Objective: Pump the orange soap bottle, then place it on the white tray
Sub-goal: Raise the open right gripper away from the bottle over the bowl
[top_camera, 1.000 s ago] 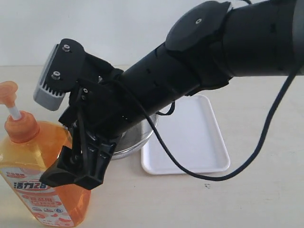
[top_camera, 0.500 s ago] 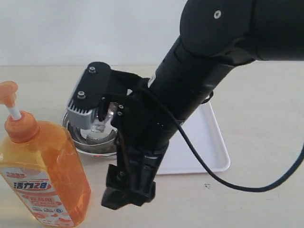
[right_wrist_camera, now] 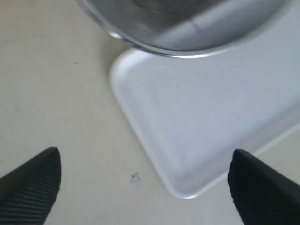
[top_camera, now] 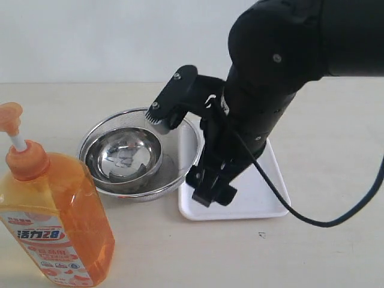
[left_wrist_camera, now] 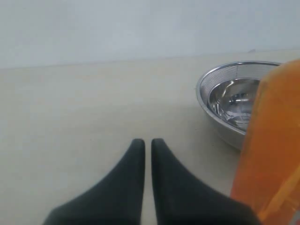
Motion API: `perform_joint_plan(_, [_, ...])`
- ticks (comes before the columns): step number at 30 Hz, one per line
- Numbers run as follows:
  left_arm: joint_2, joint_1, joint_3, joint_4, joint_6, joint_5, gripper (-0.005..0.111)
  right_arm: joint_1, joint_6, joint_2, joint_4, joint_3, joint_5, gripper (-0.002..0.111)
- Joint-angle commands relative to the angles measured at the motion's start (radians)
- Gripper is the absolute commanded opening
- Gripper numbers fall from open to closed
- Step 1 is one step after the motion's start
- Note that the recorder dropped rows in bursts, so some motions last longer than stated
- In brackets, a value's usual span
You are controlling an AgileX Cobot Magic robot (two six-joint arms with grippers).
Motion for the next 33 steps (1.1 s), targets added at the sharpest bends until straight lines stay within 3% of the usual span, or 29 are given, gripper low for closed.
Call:
perform_joint_plan(1, [-0.004, -0.001, 0.004, -0.001, 0.007, -0.009, 0.005, -0.002, 0.311, -0.037, -0.262, -0.003, -0.027, 0.085])
perform_joint_plan(7, [-0.004, -0.001, 0.004, 0.096, 0.01, -0.04, 0.005, -0.002, 0.408, -0.092, -0.292, -0.003, -0.065, 0.085])
perform_joint_plan(13, [-0.004, -0.001, 0.004, 0.091, 0.002, -0.285, 0.005, -0.002, 0.437, -0.093, -0.292, -0.003, -0.072, 0.085])
perform_joint_plan(19, [-0.004, -0.001, 0.004, 0.091, -0.017, -0.428, 0.005, -0.002, 0.47, -0.093, -0.29, -0.003, -0.132, 0.085])
perform_joint_plan(21, [-0.004, -0.001, 0.004, 0.091, -0.022, -0.428, 0.005, -0.002, 0.475, -0.093, -0.29, -0.003, -0.132, 0.076])
perform_joint_plan(22, [-0.004, -0.001, 0.004, 0.091, -0.022, -0.428, 0.005, -0.002, 0.475, -0.093, -0.288, -0.003, -0.131, 0.053])
perform_joint_plan(23, [-0.004, -0.001, 0.004, 0.091, -0.022, -0.428, 0.005, -0.002, 0.475, -0.093, -0.288, -0.003, -0.131, 0.041])
perform_joint_plan(24, [-0.004, -0.001, 0.004, 0.091, -0.023, -0.428, 0.005, -0.002, 0.475, -0.093, -0.288, -0.003, -0.131, 0.006])
perform_joint_plan(25, [-0.004, -0.001, 0.004, 0.091, -0.023, -0.428, 0.005, -0.002, 0.48, -0.093, -0.286, -0.003, -0.128, 0.001])
perform_joint_plan(27, [-0.004, -0.001, 0.004, 0.091, -0.028, -0.428, 0.005, -0.002, 0.478, -0.093, -0.288, -0.003, -0.125, 0.001])
perform_joint_plan(33, [-0.004, -0.001, 0.004, 0.091, -0.267, -0.469, 0.005, -0.002, 0.474, -0.093, -0.293, -0.003, -0.1, 0.001])
